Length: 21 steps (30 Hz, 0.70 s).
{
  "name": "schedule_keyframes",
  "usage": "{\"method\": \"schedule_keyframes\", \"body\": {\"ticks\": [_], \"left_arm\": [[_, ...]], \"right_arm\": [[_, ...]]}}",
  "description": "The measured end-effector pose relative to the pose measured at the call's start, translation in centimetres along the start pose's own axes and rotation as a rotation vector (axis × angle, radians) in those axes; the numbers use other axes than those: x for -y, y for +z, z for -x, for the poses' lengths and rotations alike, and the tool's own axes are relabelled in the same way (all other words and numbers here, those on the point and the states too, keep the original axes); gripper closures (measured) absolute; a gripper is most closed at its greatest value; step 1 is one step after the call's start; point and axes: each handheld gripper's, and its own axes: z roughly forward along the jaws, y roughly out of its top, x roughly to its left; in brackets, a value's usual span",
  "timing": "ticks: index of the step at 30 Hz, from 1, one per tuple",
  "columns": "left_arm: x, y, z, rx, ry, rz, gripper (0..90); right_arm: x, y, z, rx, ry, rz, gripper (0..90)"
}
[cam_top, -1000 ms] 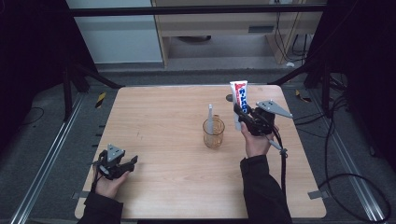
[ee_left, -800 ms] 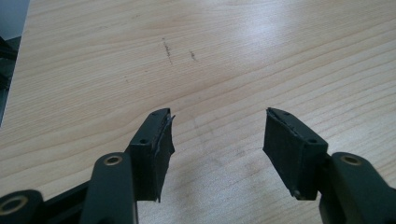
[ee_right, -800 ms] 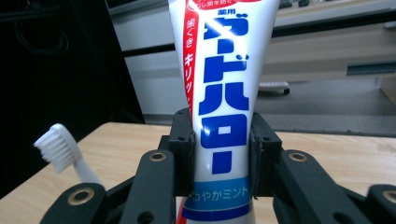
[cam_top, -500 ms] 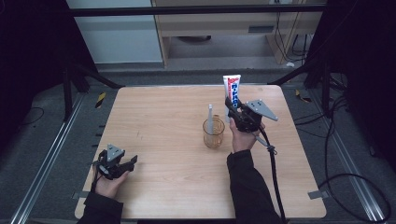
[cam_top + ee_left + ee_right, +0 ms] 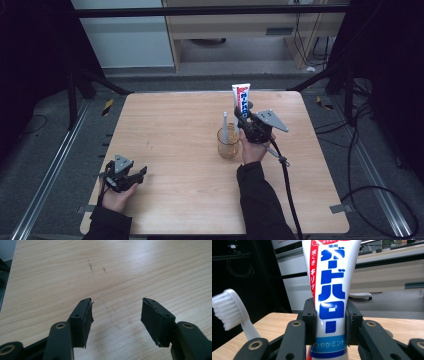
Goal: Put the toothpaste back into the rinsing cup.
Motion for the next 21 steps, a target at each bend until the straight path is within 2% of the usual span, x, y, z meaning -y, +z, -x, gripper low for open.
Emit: {"method": "schedule_keyframes", "body": {"ticks": [14, 21], "left_arm": [[0.0, 0.0, 0.0, -0.002, -0.001, -0.001, 41.4], [0.0, 0.0, 0.0, -0.003, -0.001, -0.001, 41.4]], "right_arm": [[2.0, 1.2, -0.6, -0.019, 0.002, -0.032, 68.3], [2.5, 1.5, -0.8, -0.012, -0.019, -0.061, 67.9]]}}
